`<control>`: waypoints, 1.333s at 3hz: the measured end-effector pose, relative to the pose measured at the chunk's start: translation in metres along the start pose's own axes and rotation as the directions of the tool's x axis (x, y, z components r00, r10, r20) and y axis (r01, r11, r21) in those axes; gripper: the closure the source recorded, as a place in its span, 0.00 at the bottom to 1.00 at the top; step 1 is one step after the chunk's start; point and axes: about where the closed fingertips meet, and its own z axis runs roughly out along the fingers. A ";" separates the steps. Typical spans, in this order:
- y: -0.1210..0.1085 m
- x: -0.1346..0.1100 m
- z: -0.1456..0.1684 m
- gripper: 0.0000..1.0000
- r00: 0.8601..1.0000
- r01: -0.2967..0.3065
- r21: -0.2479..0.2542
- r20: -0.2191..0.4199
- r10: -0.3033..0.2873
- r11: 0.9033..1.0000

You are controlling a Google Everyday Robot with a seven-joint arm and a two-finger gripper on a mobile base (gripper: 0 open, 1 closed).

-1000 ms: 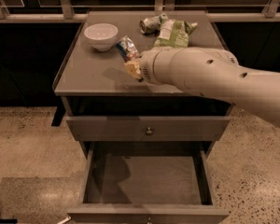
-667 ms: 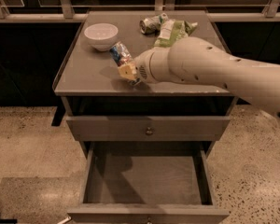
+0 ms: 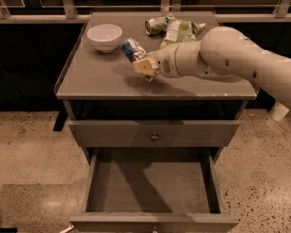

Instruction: Pick redbull can from middle drawer and place on counter

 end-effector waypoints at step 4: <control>0.002 0.001 0.001 0.00 1.000 -0.001 -0.001 -0.002 0.001 1.000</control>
Offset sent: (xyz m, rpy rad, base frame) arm -0.0013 0.0022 -0.0013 -0.0008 0.0027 0.0001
